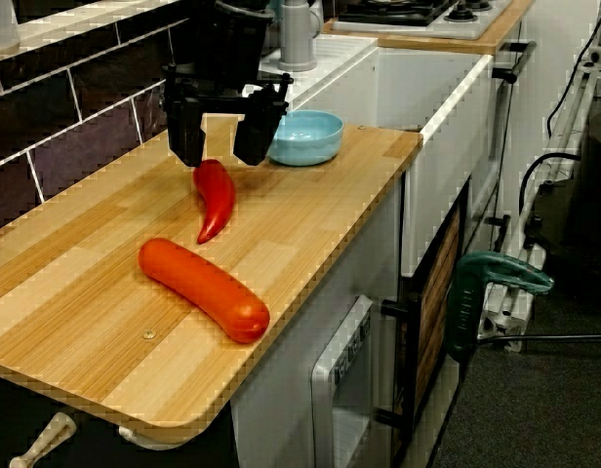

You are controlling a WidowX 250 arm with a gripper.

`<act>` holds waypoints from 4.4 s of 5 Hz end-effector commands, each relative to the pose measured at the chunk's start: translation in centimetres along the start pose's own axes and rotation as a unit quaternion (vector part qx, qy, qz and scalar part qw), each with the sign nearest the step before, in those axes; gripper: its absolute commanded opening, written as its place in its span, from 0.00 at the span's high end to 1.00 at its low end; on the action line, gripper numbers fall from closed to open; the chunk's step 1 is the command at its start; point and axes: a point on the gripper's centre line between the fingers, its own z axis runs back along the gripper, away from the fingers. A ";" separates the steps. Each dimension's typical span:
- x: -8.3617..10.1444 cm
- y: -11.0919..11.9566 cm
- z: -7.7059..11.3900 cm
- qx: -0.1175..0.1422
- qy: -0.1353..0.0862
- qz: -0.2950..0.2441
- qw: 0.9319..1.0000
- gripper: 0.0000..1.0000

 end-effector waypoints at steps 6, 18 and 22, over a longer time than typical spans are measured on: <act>2.3 1.0 -0.8 -0.027 -0.002 -0.005 1.000 0.00; 4.8 -7.8 9.0 0.003 0.002 -0.030 1.000 1.00; 3.9 -9.5 5.8 -0.002 0.033 -0.043 0.999 1.00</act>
